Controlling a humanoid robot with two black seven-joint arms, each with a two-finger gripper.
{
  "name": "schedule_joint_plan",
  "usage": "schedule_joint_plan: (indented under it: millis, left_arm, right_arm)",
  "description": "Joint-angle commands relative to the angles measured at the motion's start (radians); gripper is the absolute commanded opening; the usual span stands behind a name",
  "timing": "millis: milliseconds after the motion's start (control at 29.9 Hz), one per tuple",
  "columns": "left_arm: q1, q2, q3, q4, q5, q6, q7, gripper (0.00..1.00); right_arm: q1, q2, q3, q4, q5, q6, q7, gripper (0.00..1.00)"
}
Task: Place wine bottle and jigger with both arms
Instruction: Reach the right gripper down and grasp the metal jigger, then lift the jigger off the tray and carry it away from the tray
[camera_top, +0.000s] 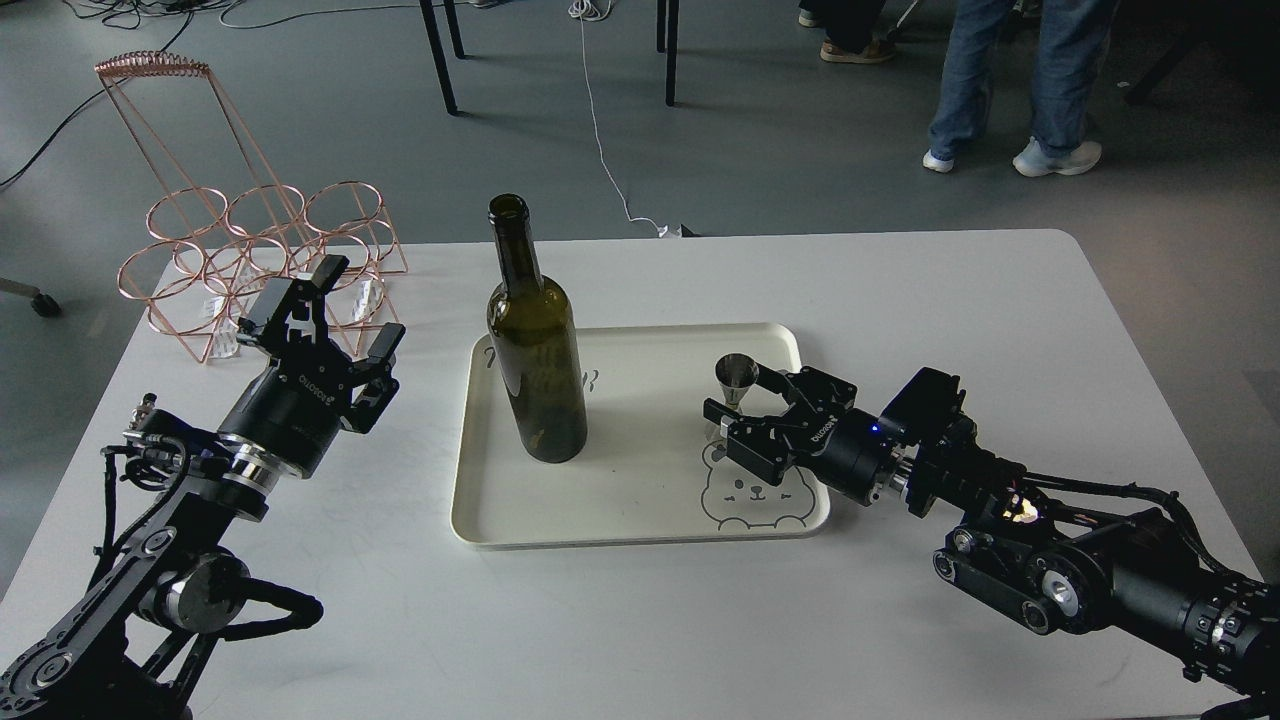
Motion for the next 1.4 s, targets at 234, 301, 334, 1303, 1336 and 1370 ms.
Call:
schedule_joint_plan:
  millis: [234, 301, 334, 1303, 1336, 1370]
  left_arm:
    - [0.0, 0.004, -0.002, 0.0, 0.0, -0.003, -0.001, 0.98]
    - [0.0, 0.002, -0.002, 0.0, 0.0, -0.002, -0.001, 0.98]
    - [0.0, 0.002, -0.003, 0.0, 0.0, -0.002, -0.001, 0.98]
    - [0.0, 0.004, -0.005, -0.001, 0.0, -0.008, -0.002, 0.98]
    - [0.0, 0.004, -0.005, -0.001, 0.0, -0.008, -0.002, 0.98]
    - [0.0, 0.005, -0.003, -0.003, 0.0, -0.008, -0.002, 0.98]
  right_arm:
    - [0.002, 0.006, -0.006, -0.002, -0.002, 0.0, 0.0, 0.37]
    - [0.002, 0.007, -0.005, -0.004, -0.002, 0.0, 0.0, 0.29]
    - [0.002, 0.007, -0.005, -0.002, -0.002, 0.0, 0.0, 0.27]
    - [-0.058, -0.28, 0.299, 0.033, 0.12, 0.0, 0.0, 0.22]
    - [-0.067, -0.3, 0.298, 0.029, 0.14, 0.0, 0.0, 0.22]
    - [-0.078, -0.315, 0.295, 0.025, 0.155, 0.0, 0.0, 0.22]
